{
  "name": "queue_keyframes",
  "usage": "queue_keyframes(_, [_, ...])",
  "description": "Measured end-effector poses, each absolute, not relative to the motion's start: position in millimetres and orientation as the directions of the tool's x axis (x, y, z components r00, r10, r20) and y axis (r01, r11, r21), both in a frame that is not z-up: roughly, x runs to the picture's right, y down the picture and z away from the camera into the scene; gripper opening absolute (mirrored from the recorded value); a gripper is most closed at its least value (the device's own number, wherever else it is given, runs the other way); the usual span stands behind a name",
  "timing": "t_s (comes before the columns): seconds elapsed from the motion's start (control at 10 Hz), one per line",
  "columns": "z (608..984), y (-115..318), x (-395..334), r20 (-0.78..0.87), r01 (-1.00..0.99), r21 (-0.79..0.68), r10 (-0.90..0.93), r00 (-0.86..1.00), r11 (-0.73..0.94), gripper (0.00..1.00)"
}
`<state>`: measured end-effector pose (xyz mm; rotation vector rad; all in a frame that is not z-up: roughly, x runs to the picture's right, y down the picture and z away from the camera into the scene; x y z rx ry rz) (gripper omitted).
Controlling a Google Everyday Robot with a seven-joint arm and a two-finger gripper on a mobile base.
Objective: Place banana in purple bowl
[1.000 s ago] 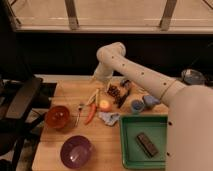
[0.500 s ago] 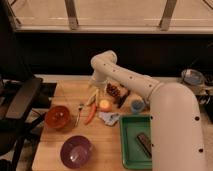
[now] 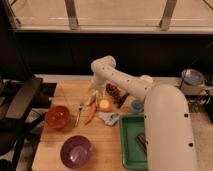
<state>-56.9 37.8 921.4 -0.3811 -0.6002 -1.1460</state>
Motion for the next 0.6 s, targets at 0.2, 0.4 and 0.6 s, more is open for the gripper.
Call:
queue_keyframes(0.2, [933, 45, -60, 0.635, 0.923, 0.025, -0.72, 0.281, 0.383, 0.65])
queue_keyframes(0.4, [945, 56, -66, 0.665, 0.923, 0.026, -0.696, 0.27, 0.383, 0.65])
queue_keyframes(0.6, [949, 66, -75, 0.702, 0.925, 0.035, -0.668, 0.247, 0.378, 0.57])
